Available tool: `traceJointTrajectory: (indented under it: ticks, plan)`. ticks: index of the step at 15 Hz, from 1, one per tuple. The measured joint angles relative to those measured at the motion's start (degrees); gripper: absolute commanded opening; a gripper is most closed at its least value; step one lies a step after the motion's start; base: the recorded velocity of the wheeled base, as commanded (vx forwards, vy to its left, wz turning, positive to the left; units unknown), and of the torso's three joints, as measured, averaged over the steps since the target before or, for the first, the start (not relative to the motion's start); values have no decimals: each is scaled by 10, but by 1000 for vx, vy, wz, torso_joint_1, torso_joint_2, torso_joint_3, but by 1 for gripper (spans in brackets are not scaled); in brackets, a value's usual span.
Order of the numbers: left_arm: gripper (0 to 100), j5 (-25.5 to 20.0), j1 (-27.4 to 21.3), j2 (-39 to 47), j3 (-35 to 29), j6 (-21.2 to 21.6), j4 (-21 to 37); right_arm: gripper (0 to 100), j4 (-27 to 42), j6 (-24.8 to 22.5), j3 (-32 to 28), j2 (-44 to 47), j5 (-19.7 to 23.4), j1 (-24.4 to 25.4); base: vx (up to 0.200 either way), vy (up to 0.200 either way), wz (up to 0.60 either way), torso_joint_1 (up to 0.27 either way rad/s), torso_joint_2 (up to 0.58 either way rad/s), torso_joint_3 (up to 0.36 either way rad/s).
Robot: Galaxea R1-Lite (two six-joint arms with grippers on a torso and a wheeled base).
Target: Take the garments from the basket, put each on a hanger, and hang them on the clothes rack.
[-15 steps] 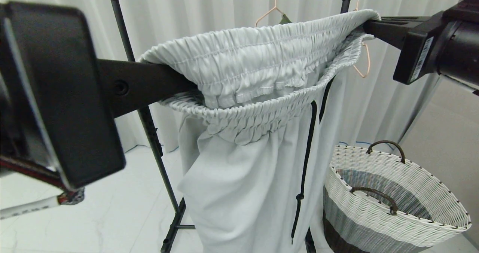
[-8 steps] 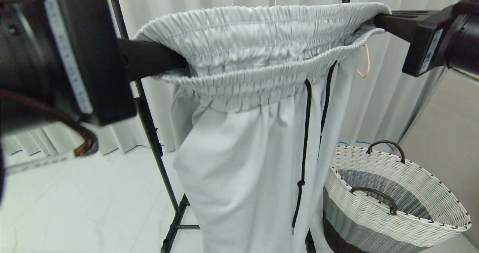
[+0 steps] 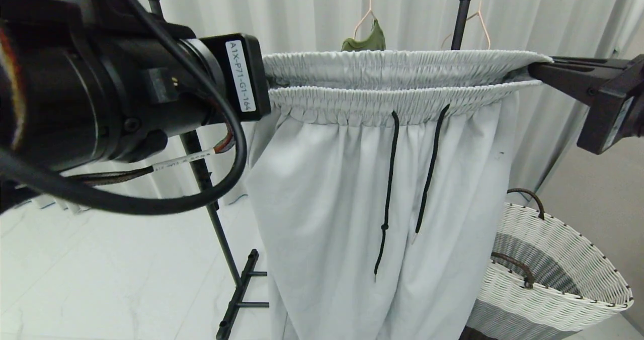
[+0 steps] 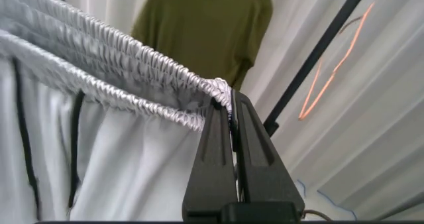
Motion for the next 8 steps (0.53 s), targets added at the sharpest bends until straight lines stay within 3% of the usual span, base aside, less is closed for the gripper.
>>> traceJointTrajectory:
  ticks: [8]
  plan:
    - [0, 0, 8, 28, -26, 3, -8, 0, 1, 1, 1, -7, -1, -5, 0, 0, 0, 0, 0, 0]
